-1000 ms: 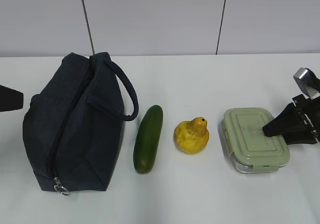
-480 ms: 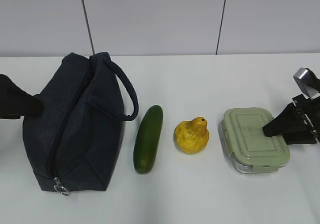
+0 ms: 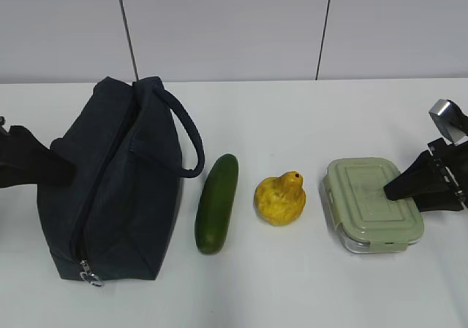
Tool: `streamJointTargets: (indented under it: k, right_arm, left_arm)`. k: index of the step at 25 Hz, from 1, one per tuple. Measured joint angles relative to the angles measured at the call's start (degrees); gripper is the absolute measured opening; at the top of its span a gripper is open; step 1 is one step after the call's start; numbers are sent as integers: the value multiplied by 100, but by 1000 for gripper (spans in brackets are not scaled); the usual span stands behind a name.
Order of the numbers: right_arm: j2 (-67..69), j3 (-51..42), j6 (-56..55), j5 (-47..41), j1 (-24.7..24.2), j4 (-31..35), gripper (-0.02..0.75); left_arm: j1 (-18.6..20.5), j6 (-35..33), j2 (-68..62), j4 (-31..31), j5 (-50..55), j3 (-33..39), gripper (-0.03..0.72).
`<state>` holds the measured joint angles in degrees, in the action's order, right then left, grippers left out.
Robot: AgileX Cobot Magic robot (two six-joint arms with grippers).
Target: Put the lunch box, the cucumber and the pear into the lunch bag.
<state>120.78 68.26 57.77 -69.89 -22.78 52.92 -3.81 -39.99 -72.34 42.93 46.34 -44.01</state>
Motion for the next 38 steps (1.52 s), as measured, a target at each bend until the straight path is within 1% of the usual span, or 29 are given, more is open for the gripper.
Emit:
streamJointTargets:
  k: [4,7,11,17,25,27,29,31,34,38]
  right_arm:
    - [0,0,0,0,0,22,371]
    - [0,0,0,0,0,35,371]
    - [0,0,0,0,0,35,371]
    - [0,0,0,0,0,47,371]
    - [0,0,-43,0,0,59,371]
    - [0,0,-43,0,0,59,371]
    - [0,0,-54,0,0,59,371]
    - [0,0,-66,0,0,70,371]
    - [0,0,-75,0,0,92,371]
    - [-100,0,-100,74,0,113,370]
  left_arm:
    - [-24,-3,-12,-158,-59,0,133]
    - [-24,-3,-136,-171,-59,-9,74]
    - [-24,-3,-350,125,-32,-47,12]
    - [-24,-3,-402,767,135,-241,2]
    - [-50,-3,-402,977,438,-306,1]
    - [-178,-24,-408,977,408,-306,1]
    - [-407,-40,-477,996,395,-325,1]
    - [-742,-56,-606,1021,311,-358,1]
    - [-1122,-64,-756,1059,-12,-364,1]
    - [-1208,-69,-770,1094,-144,-376,1]
